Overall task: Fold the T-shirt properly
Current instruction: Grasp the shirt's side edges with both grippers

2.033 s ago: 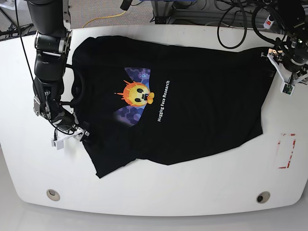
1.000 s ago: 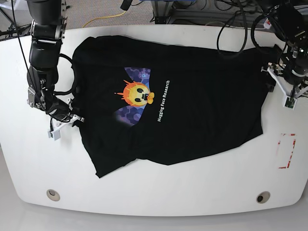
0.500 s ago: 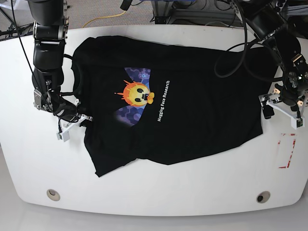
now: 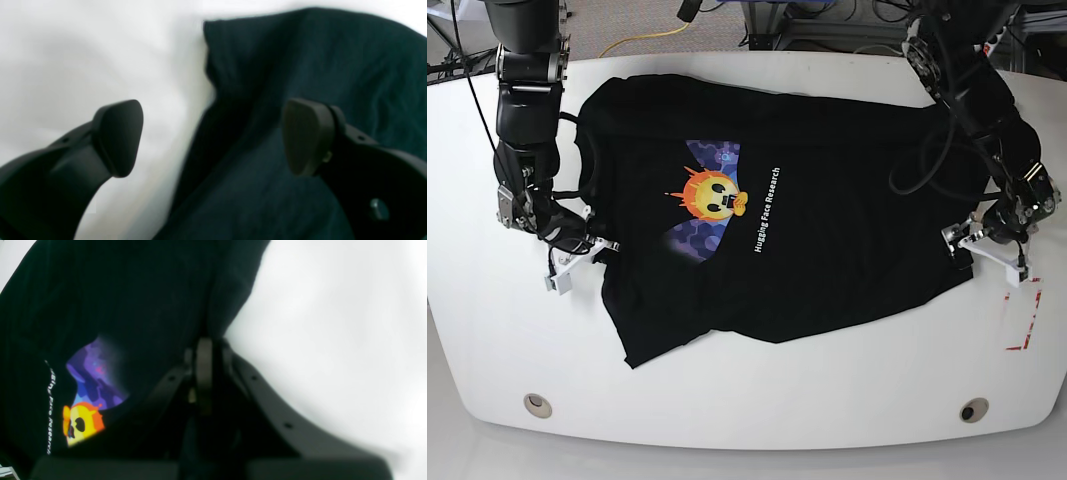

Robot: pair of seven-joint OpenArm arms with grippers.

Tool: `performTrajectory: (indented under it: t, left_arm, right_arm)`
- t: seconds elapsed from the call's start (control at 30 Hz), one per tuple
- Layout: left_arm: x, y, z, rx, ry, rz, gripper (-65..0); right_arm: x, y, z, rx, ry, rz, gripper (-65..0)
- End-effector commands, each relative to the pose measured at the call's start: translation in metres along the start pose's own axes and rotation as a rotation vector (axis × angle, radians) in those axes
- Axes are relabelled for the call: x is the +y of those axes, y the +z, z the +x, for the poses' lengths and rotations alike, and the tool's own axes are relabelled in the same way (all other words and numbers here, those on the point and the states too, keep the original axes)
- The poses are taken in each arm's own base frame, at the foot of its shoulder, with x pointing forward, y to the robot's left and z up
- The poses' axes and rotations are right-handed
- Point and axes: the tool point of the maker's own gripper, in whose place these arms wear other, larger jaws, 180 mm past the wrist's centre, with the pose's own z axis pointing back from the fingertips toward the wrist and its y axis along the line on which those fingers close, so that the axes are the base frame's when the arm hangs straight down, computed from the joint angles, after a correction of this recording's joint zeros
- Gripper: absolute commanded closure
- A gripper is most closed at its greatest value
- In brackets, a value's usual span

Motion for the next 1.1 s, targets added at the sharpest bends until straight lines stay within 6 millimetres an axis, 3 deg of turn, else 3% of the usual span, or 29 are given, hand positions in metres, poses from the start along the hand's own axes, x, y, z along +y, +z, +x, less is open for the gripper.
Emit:
performTrajectory:
  t: [0.0,0.17,0.33,0.57,0.67,0.8,0.97,1.07]
  left_arm:
    - [-0.006,0.001,0.024,-0.054,-0.003,-0.026,-60.7]
    - [-0.022,-0.01,0.018,-0.023,-0.057,-0.107,-49.9]
    - [-0.025,-0.02,0.013,-0.026,-0.032,-0.124,-40.3]
    - [-0.023,-0.022,0.013,-0.054,-0.022,-0.125,-17.2]
    - [-0.023,-0.021,0.013,-0.051,-0.024,-0.126,-12.2]
    - [-0.021,-0.021,0.013,-0.052,-0.021,-0.122,-15.8]
    - [-0.02,-0.02,0.013,-0.053,-0.019,-0.121,-32.9]
    - [-0.017,-0.017,0.016,-0.071,-0.009,-0.137,-38.6]
  right_arm:
    - [-0.002,0.005,0.014,-0.015,0.02,-0.012,0.0]
    - [-0.002,0.005,0.014,-0.015,0.02,-0.012,0.0]
    - [-0.002,0.005,0.013,-0.014,0.019,-0.013,0.0]
    - [-0.003,0.005,0.012,-0.013,0.019,-0.013,0.0]
    - [-0.003,0.005,0.012,-0.013,0.019,-0.013,0.0]
    - [-0.003,0.005,0.012,-0.013,0.019,-0.013,0.0]
    - [-0.002,0.006,0.013,-0.014,0.02,-0.013,0.0]
    - [-0.002,0.006,0.013,-0.014,0.02,-0.013,0.0]
